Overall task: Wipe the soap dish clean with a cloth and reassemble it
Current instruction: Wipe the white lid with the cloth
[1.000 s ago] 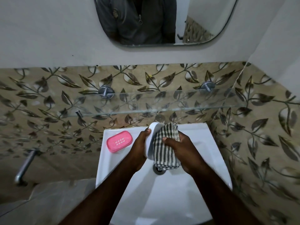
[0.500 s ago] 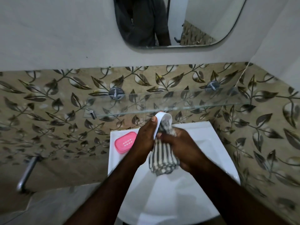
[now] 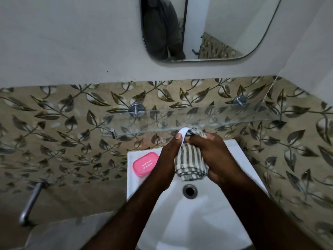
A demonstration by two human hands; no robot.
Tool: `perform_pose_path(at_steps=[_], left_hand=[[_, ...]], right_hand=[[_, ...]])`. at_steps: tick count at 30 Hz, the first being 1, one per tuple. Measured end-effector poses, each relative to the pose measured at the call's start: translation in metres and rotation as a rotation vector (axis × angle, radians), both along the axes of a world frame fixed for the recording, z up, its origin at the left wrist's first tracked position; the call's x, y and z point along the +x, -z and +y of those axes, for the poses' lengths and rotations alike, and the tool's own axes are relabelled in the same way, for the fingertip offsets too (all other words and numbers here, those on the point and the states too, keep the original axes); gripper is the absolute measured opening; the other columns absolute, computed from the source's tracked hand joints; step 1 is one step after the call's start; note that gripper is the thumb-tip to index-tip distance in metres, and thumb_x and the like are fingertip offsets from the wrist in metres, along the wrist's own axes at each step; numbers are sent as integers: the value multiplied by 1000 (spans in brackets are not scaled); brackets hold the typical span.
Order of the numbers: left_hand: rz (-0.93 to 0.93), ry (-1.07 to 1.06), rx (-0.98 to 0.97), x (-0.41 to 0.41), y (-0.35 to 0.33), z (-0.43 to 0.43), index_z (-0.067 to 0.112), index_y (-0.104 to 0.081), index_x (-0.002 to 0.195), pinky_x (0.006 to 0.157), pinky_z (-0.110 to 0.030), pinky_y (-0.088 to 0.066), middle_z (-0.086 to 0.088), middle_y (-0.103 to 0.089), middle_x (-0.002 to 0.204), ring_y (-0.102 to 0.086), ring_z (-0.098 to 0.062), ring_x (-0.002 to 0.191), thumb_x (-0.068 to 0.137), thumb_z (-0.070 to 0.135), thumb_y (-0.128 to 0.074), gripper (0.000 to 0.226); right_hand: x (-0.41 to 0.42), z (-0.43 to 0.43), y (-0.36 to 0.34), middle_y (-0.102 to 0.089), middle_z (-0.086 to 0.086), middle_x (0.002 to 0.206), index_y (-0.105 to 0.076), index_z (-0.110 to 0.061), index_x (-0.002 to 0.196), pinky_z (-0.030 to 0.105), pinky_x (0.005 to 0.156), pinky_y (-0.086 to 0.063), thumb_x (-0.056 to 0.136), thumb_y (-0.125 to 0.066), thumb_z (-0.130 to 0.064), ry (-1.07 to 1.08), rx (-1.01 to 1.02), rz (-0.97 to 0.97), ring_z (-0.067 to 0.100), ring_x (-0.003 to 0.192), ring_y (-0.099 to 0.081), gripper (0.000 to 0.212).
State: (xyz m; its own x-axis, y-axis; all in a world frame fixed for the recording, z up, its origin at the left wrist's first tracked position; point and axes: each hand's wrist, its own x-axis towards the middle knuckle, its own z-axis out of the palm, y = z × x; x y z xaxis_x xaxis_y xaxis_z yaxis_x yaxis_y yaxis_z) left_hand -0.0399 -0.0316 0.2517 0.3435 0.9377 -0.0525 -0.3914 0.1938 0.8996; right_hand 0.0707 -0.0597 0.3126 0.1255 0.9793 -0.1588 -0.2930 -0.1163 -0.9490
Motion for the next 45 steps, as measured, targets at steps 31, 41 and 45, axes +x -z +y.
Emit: perform_pose_path(at_steps=[31,41,45], left_hand=[[49,-139,63,-9,-16,-3,15,-70,115,91,-37,-53,-9,-72,114,-67,-24,108,91,38,-59,36],[47,-161,62,-4,-14,-5,19,-70,112,86,-33,-56,-4,-75,106,-71,-19,98,93,38,-56,31],[73,-215,146,1,-20,-2,32,-72,105,92,-32,-53,1,-73,113,-67,-15,108,84,40,-57,27]], right_hand=[[-10,-52,26,-72,12,84,-67,-8,91,39,73,-55,77,-66,-5,-268,127,-622,20,77,-68,14],[-18,-49,45,-66,10,72,-65,-11,76,36,63,-50,73,-58,-14,-97,210,-613,12,66,-59,8],[-10,-46,57,-71,1,85,-69,-15,91,11,70,-47,74,-60,-7,-118,299,-681,-4,73,-61,21]])
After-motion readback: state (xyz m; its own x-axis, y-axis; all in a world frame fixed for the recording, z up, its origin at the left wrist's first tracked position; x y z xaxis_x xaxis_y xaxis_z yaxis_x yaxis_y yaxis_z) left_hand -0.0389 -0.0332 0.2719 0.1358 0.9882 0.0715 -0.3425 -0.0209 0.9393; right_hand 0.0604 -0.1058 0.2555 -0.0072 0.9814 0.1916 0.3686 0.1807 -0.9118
